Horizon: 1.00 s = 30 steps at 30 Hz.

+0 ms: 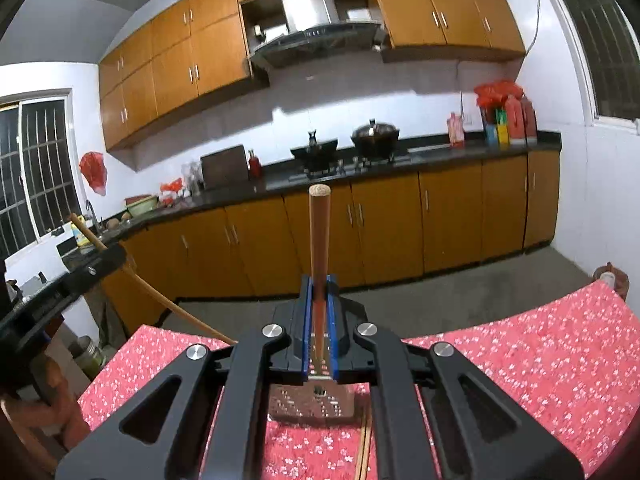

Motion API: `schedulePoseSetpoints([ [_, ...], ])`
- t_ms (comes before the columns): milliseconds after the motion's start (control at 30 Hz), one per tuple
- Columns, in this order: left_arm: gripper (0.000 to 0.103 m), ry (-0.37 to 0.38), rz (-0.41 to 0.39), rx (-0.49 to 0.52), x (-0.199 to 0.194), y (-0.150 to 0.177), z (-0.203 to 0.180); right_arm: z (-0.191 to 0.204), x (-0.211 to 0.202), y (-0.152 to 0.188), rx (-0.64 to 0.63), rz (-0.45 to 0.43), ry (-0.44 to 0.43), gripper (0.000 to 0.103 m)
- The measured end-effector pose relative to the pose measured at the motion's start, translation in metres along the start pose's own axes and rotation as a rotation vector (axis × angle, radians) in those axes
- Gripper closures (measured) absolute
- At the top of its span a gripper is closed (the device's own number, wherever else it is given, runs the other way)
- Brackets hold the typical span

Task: Organize utensils
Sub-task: 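Drop the chopstick into the beige holder with the left gripper while the right gripper releases its own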

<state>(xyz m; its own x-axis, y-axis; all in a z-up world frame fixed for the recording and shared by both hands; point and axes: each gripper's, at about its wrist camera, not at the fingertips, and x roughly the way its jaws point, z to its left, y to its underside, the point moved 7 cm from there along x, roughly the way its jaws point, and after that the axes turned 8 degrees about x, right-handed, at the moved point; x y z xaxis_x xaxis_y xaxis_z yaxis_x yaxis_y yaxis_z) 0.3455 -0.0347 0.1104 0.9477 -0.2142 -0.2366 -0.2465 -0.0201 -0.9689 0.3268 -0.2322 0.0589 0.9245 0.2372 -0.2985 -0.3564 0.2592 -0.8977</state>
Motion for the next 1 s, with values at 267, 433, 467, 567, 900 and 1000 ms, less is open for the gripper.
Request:
schedulePoseSetpoints([
  [267, 0.091, 0.005, 0.074, 0.007, 0.02, 0.027, -0.002, 0.001, 0.016, 0.015, -0.001, 0.065, 0.012, 0.093],
  [433, 0.079, -0.008, 0.05, -0.008, 0.005, 0.023, 0.006, 0.0, 0.011, 0.013, 0.009, 0.054, 0.009, 0.072],
  [467, 0.078, -0.011, 0.043, -0.015, 0.002, 0.022, 0.008, 0.001, 0.009, 0.012, 0.006, 0.048, 0.009, 0.072],
  [567, 0.078, -0.013, 0.019, -0.039, -0.015, 0.017, 0.014, 0.002, -0.005, 0.005, 0.006, 0.013, 0.009, 0.072],
  [900, 0.067, -0.126, 0.086, -0.056, -0.068, 0.06, 0.063, -0.058, -0.038, 0.035, 0.035, 0.046, 0.152, 0.072],
  [1000, 0.067, -0.148, 0.197, -0.055, -0.063, 0.1, 0.078, -0.085, -0.016, 0.084, 0.048, 0.206, 0.211, 0.073],
])
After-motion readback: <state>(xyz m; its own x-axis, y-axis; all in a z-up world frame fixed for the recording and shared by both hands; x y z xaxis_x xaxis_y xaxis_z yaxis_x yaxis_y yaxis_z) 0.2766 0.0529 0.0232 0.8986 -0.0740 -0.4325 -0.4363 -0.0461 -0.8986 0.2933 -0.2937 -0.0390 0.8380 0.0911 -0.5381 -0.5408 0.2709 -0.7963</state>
